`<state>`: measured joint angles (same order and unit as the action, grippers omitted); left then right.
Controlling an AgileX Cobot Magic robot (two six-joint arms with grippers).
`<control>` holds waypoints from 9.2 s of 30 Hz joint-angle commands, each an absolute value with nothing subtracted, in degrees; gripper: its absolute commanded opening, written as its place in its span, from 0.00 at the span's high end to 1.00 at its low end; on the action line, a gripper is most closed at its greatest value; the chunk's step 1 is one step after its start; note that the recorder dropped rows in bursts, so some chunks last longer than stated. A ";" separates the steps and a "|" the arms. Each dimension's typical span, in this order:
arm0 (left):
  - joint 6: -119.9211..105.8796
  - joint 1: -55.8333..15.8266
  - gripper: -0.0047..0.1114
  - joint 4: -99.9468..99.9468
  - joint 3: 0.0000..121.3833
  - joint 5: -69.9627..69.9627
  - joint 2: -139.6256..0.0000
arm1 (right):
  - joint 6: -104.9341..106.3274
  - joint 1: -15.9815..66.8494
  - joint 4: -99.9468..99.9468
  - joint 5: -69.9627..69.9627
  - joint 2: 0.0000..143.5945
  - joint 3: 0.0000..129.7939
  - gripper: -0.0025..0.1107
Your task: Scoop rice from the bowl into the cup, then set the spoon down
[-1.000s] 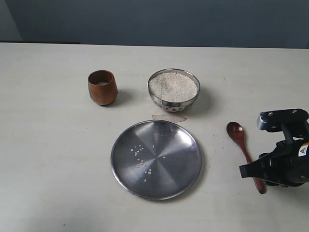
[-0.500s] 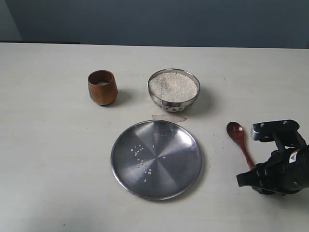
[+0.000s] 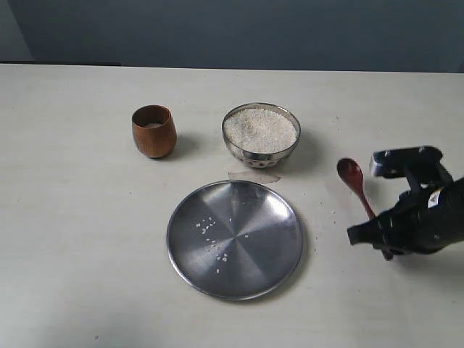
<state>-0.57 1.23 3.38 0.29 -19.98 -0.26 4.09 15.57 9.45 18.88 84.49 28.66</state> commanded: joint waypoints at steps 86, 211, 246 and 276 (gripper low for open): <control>-0.43 1.09 0.96 3.71 0.00 -19.62 0.00 | -7.49 45.70 -52.66 69.96 118.55 78.10 0.98; -0.43 1.09 0.96 3.73 0.00 -19.73 0.00 | -13.03 38.79 -12.34 49.18 107.61 80.41 0.98; -0.43 1.09 0.96 3.73 0.00 -19.73 0.00 | -10.34 45.81 -22.77 54.83 123.10 101.02 0.98; -0.43 1.09 0.96 3.73 0.00 -19.73 0.00 | -11.41 52.69 -48.49 61.47 130.55 104.28 0.98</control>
<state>-0.57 1.23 3.38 0.29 -19.98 -0.26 -11.12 52.72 -47.14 60.73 130.66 103.84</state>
